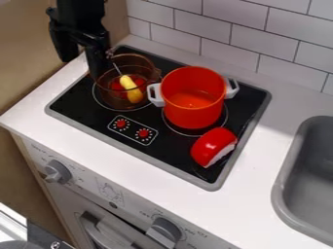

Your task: Moved the toy knife from the lower right burner on to be left pot

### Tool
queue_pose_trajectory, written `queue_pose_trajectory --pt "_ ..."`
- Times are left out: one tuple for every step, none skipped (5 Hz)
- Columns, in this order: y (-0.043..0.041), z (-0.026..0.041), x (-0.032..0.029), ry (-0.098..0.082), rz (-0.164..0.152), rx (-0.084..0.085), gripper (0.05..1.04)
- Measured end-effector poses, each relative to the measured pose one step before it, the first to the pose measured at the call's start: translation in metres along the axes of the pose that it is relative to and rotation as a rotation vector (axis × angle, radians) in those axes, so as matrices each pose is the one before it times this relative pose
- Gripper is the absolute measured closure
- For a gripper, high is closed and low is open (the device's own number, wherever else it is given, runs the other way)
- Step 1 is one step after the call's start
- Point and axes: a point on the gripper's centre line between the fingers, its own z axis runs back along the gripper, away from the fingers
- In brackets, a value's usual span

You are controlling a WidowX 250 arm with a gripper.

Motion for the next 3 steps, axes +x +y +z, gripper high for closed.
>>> queue_pose_trajectory --pt "-0.02297 0.00518 -0.00822 0.0021 0.0463 -0.0070 0.083" --pt "-0.02176 0.00301 -0.00893 -0.0009 0.0302 -0.0017 0.083" --pt "-0.02340 0.00586 -0.00320 0.0080 0.0532 -0.0281 0.083"
